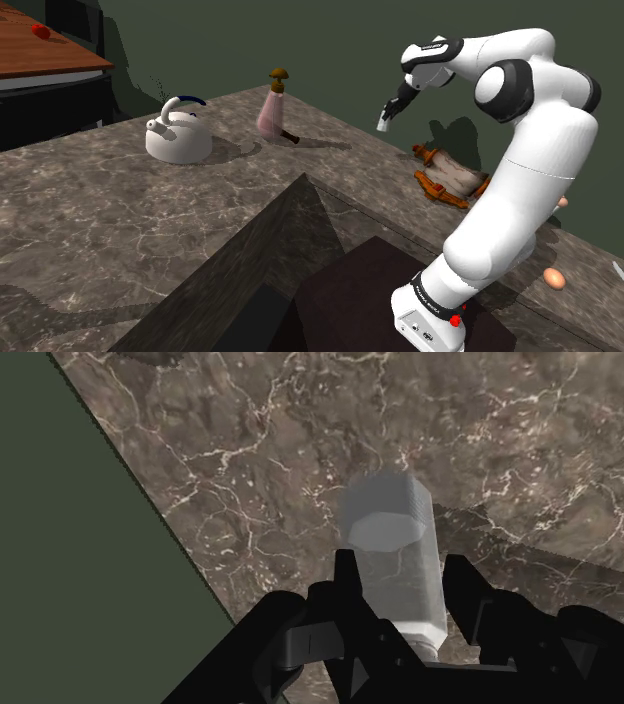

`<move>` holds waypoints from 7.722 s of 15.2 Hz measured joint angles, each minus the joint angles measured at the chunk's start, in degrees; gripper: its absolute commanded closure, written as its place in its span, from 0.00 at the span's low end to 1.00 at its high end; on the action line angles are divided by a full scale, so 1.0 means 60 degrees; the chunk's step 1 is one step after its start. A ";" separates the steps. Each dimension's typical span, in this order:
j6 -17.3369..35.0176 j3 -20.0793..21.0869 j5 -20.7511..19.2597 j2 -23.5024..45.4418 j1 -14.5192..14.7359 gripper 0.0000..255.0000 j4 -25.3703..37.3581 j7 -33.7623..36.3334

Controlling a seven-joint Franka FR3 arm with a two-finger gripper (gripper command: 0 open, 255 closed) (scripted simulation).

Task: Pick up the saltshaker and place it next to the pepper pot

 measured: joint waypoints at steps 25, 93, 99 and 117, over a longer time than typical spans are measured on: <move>-0.2863 -0.0195 -0.0308 -0.0314 -0.0221 1.00 0.2590 0.0308; -0.5303 -0.6913 0.3017 0.1515 -0.7506 1.00 0.1935 -1.3640; -0.4583 -0.6907 0.3083 0.1552 -0.7265 1.00 0.1146 -1.3839; -0.2743 -0.6457 0.3789 0.2133 -0.7233 1.00 -0.0592 -1.4637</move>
